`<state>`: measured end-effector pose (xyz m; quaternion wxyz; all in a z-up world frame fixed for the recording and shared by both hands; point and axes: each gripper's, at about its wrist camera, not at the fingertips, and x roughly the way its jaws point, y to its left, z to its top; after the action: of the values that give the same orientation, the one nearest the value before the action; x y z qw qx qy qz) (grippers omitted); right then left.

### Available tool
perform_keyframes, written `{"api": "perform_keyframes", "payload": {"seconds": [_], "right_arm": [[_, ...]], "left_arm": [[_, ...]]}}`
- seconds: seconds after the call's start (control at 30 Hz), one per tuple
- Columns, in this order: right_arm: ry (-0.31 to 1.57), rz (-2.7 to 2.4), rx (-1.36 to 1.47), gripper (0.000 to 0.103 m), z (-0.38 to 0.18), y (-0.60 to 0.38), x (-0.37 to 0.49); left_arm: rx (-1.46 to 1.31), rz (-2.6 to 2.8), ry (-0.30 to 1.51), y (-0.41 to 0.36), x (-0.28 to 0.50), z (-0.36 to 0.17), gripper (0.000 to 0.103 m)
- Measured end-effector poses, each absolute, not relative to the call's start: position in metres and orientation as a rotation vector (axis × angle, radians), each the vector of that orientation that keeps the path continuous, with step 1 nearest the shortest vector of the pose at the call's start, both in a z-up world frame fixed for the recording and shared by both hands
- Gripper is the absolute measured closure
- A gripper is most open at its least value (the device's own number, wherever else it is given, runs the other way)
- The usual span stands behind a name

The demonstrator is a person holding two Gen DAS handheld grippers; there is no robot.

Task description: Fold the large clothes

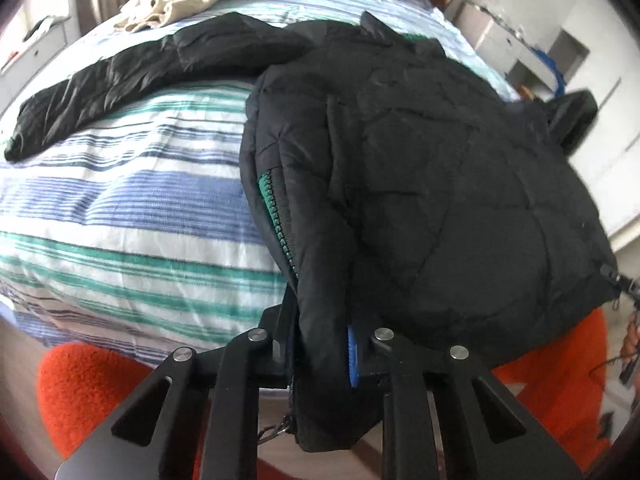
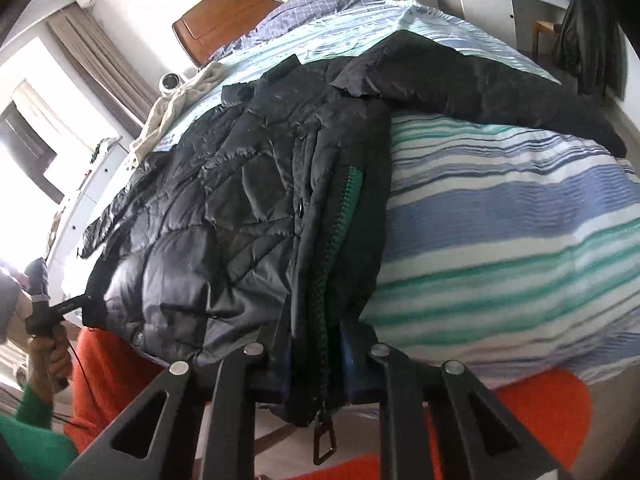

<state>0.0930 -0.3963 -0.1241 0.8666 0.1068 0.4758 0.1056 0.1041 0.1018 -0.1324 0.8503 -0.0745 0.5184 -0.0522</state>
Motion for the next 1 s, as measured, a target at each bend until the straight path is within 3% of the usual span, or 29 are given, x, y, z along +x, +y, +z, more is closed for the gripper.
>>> {"api": "perform_keyframes", "payload": {"seconds": [0.1, 0.17, 0.23, 0.33, 0.5, 0.67, 1.0], "right_arm": [[0.985, 0.180, 0.185, 0.076, -0.130, -0.392, 0.097], [0.962, 0.146, 0.141, 0.042, -0.126, -0.388, 0.096], [0.911, 0.116, 0.103, 0.033, -0.115, -0.387, 0.092], [0.864, 0.073, 0.068, 0.033, -0.098, -0.385, 0.084], [0.790, 0.045, 0.011, 0.033, -0.073, -0.368, 0.077], [0.732, 0.060, -0.022, 0.033, -0.053, -0.345, 0.073], [0.709, 0.121, 0.028, 0.033, -0.054, -0.313, 0.070]], "left_arm": [[-0.107, -0.084, 1.078, 0.094, 0.106, -0.130, 0.078], [-0.102, -0.059, 1.049, 0.093, 0.102, -0.120, 0.069], [-0.112, -0.040, 1.004, 0.097, 0.095, -0.107, 0.044], [-0.135, 0.008, 0.909, 0.104, 0.081, -0.082, 0.023], [-0.189, 0.076, 0.754, 0.111, 0.067, -0.045, 0.007], [-0.169, 0.108, 0.653, 0.100, 0.069, -0.026, 0.004], [-0.075, -0.143, 0.709, 0.018, 0.162, -0.038, 0.004]]}}
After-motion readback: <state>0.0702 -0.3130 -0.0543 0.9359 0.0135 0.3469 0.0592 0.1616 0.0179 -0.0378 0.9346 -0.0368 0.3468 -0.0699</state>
